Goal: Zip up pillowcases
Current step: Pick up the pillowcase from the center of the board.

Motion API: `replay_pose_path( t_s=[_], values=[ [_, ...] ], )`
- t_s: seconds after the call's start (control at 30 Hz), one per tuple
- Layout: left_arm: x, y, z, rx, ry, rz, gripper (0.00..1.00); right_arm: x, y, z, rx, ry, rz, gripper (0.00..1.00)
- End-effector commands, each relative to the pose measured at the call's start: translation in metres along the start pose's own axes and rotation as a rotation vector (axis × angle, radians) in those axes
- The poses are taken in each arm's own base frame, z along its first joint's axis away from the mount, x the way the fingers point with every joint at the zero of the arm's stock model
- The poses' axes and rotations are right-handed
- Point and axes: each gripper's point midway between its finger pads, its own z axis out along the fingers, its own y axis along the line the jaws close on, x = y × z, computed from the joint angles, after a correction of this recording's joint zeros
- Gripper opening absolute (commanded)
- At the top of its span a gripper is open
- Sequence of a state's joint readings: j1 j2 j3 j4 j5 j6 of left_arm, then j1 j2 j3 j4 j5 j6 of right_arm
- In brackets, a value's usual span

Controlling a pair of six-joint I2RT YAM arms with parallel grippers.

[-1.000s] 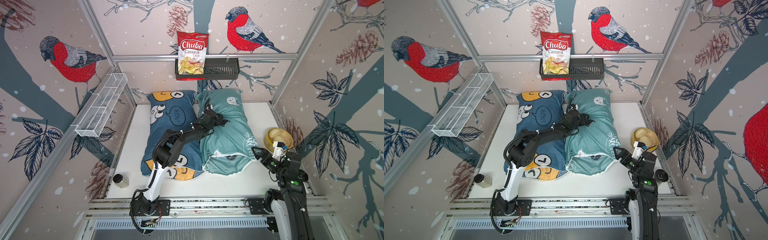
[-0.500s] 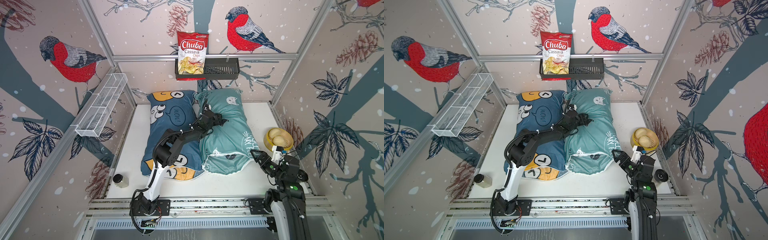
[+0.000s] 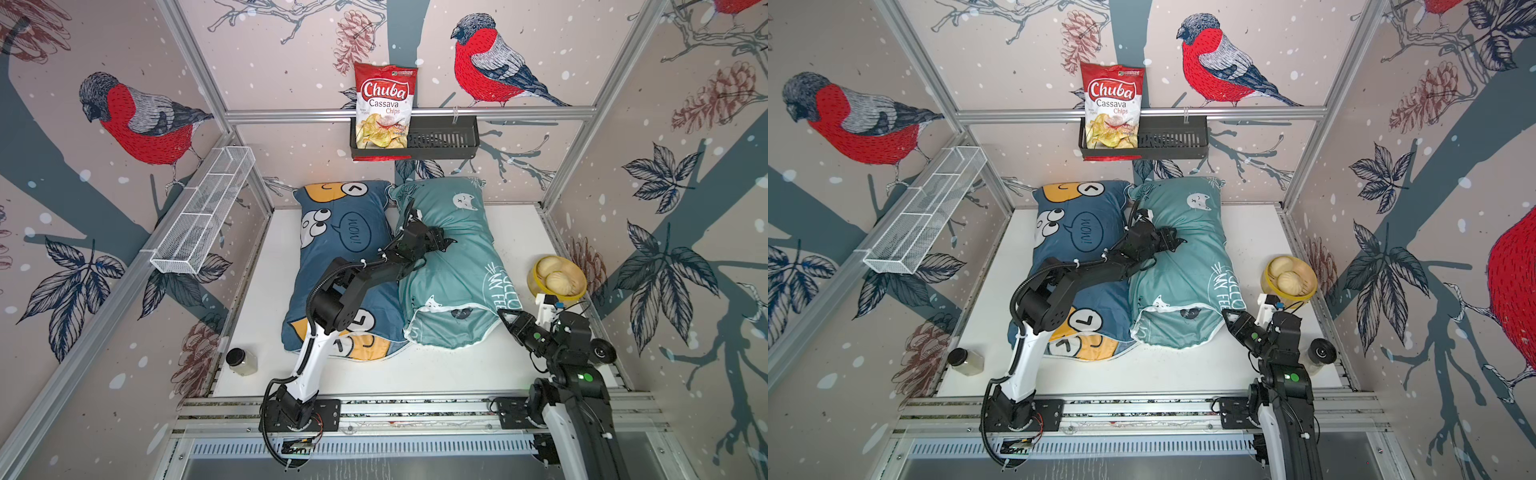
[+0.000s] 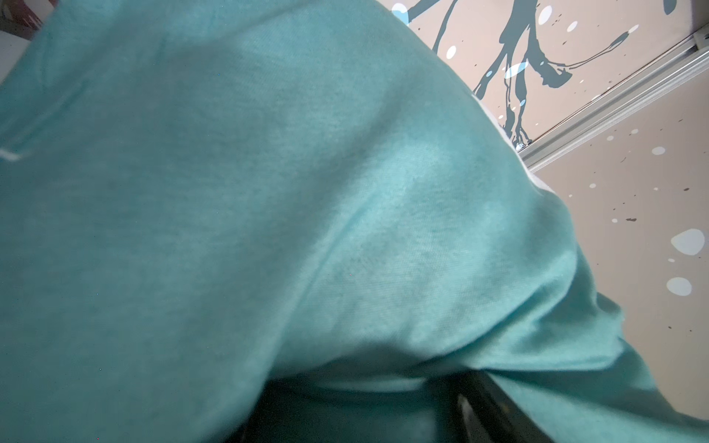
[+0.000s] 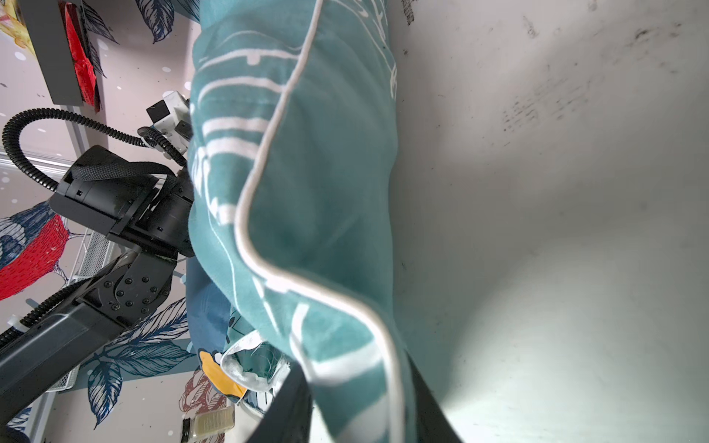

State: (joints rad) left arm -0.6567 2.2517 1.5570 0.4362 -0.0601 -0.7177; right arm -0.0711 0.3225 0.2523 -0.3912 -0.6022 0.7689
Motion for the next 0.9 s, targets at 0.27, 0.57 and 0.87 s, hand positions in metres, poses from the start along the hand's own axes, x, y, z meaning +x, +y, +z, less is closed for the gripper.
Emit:
replay_pose_path(
  t_s=[0.27,0.57,0.87],
  values=[
    [-0.005,0.024,-0.011,-0.117,0.006,0.078,0.80,-0.014,0.010,-0.008,0.018,-0.051,-0.026,0.17],
    [-0.044,-0.028,-0.040,-0.001,-0.042,0.182,0.85,-0.015,0.019,-0.013,0.017,-0.034,-0.025,0.00],
    [-0.030,-0.123,-0.138,0.252,-0.028,0.241,0.80,-0.010,0.028,-0.014,0.016,0.026,-0.042,0.00]
  ],
)
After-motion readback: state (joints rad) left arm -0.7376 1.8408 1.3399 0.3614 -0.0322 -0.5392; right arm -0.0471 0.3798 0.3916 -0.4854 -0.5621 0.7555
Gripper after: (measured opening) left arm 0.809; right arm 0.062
